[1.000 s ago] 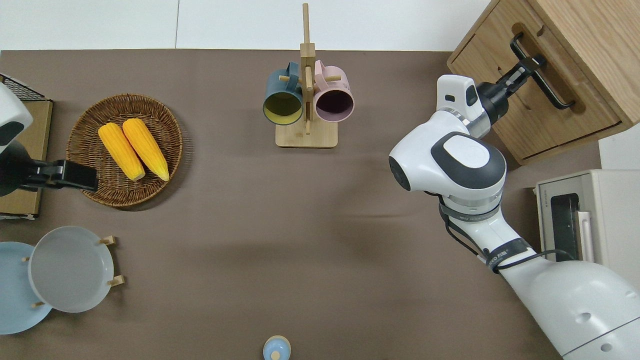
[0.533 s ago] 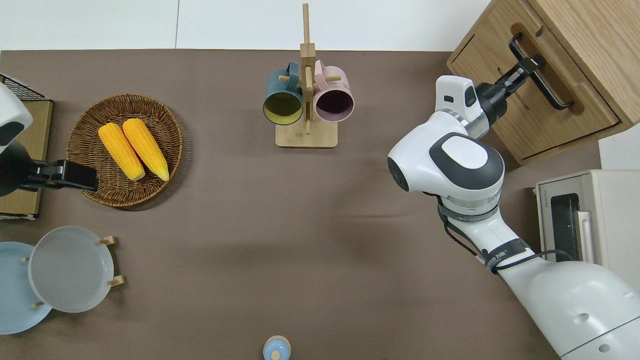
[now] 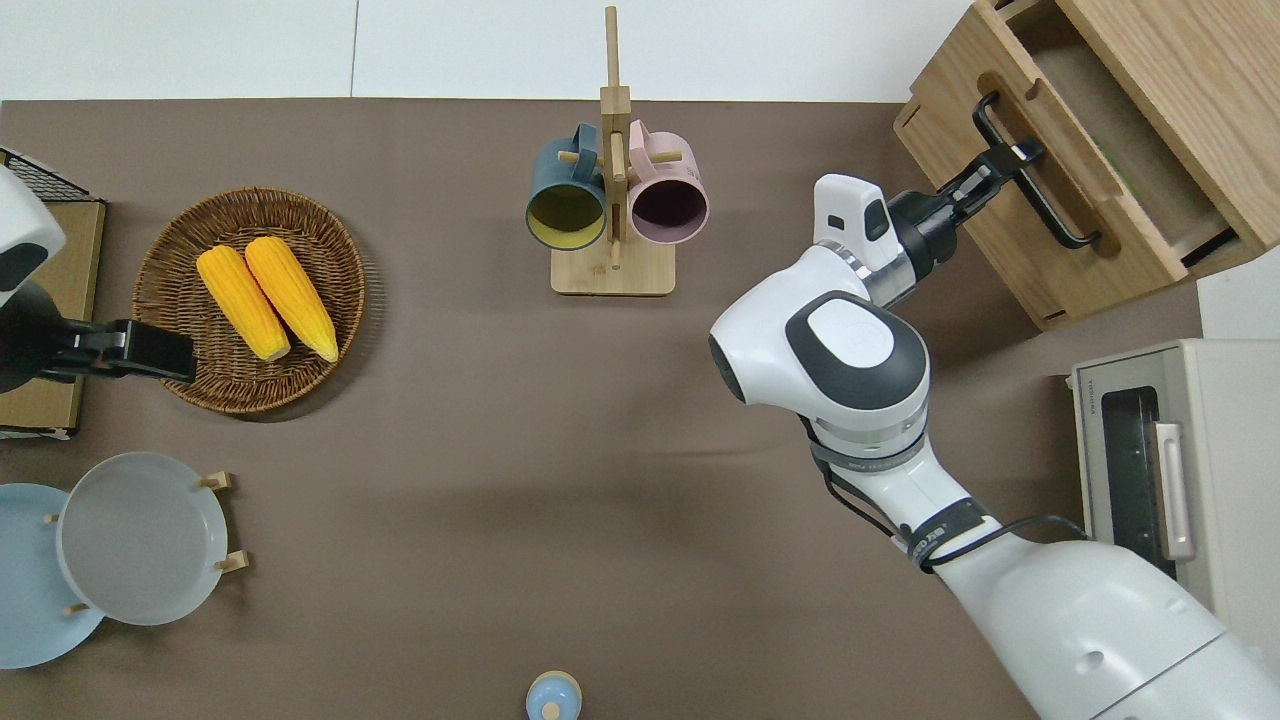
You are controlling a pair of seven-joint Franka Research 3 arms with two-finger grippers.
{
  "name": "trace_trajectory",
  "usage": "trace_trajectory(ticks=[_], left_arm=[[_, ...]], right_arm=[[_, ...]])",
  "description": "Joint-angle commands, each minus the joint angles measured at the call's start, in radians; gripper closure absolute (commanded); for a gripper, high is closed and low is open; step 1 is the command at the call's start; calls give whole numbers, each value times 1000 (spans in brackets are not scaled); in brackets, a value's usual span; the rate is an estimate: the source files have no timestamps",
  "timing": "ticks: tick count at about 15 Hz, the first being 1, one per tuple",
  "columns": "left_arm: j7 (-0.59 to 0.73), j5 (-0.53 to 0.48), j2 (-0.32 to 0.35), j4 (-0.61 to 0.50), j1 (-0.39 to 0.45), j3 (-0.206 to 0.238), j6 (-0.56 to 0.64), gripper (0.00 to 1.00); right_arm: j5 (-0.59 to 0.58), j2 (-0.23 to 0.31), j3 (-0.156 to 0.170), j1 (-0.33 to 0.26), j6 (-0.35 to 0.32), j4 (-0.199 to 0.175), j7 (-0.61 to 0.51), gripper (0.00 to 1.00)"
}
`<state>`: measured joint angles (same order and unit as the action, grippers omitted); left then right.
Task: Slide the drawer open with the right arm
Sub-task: 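Pull the handle toward the robot to slide the drawer out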
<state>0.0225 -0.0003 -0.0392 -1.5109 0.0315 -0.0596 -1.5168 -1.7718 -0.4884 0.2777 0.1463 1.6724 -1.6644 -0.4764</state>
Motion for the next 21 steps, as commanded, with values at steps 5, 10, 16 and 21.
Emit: trace_trajectory(ticks=[5,10,16,21], left_arm=[[10,17,-11,24,4,-6,20,7],[10,17,-11,26,4,-6,20,7],[10,17,-11,24,4,-6,20,7],[10,17,-11,26,4,-6,20,7]], right_arm=[[107,2,1,157,-163,26,56,1000],[160,2,1,252,-250,29,68,1000],[201,2,1,312,-299,64,70,1000],[201,-1,0,314,-298,64,68,1000]])
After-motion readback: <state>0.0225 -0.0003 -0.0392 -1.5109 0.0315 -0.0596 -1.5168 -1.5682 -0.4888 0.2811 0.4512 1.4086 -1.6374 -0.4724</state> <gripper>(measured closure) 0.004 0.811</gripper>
